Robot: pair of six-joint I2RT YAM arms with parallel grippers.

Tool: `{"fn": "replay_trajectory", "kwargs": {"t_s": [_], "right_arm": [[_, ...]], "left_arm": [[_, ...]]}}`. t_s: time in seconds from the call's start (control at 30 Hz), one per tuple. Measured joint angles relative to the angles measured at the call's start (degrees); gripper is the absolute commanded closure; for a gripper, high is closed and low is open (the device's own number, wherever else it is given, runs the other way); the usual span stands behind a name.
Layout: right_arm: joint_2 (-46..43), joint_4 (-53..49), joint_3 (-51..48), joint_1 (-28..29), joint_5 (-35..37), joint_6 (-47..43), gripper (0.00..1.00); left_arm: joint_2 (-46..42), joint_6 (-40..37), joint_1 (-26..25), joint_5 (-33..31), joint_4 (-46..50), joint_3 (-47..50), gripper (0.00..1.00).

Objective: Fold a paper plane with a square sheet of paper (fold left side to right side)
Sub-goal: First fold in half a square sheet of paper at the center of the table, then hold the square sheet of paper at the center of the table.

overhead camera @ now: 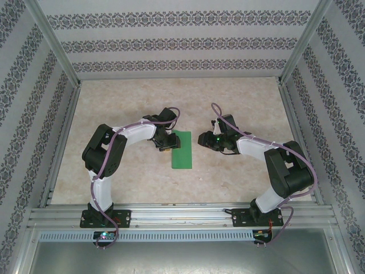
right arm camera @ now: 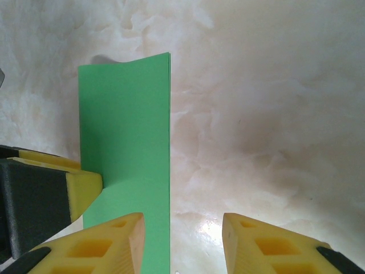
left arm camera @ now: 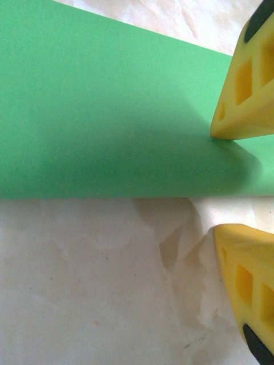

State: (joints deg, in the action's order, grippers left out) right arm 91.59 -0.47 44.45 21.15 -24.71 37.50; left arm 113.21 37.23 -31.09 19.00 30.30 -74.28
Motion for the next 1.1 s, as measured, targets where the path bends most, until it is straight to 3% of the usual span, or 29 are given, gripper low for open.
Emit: {"fn": "replay_trajectory", "kwargs": {"t_s": [0.37,0.8,1.1], "right_arm": [[0.6,0.4,0.0,0.3,-1.6,0.2,0.6],[7.0,3.1,3.7,4.5,-7.1,3.3,0.91],[11.0,3.7,5.6,5.4,-8.9,4.2,0.97]], "left_arm": [[0.3,-0.4,0.0,0.2,0.4,-0.4,0.54],[0.4,-0.6,0.0,0.2,0.7,-0.6,0.54],[0.5,-0.6,0.0,0.2,0.8,-0.7,0.54]]}}
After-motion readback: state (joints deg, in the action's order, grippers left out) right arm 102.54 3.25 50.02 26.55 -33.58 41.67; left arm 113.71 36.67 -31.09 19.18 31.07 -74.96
